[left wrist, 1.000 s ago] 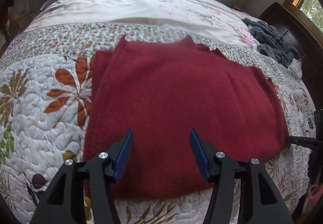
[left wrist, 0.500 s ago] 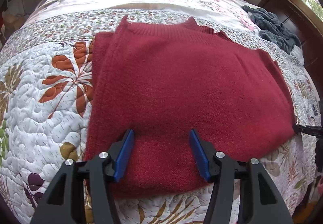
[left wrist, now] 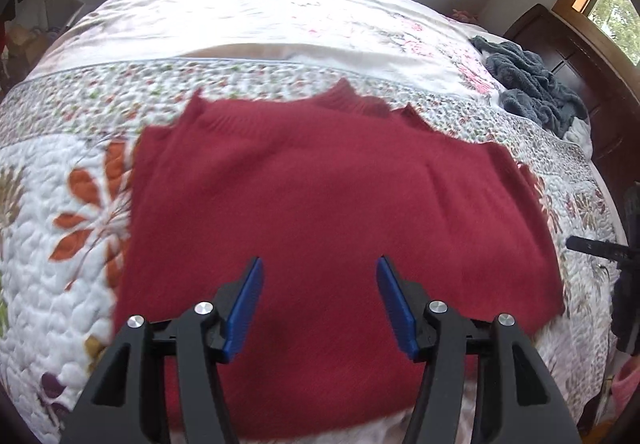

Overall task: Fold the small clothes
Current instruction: 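Grasp the folded edge of the sweater with the right tool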

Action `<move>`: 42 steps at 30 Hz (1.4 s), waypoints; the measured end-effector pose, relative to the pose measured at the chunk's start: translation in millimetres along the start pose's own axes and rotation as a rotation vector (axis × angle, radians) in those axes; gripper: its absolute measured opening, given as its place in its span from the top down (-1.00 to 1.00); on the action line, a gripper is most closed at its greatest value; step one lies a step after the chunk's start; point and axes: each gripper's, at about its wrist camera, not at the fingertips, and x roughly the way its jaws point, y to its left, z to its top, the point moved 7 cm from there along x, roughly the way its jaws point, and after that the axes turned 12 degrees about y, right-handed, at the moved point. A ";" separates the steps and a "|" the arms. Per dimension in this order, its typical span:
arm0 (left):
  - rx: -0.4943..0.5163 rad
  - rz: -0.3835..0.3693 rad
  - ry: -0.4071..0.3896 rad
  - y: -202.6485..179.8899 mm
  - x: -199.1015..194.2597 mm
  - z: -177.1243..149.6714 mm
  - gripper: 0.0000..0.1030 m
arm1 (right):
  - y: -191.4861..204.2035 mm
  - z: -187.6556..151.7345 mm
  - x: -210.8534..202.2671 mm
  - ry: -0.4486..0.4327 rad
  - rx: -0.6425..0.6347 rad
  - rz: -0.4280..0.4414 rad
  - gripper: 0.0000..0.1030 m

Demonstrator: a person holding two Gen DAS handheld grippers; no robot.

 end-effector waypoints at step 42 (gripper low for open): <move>-0.053 -0.015 0.046 14.5 27.6 -7.0 -0.18 | -30.6 -5.4 49.3 0.071 0.170 0.196 0.27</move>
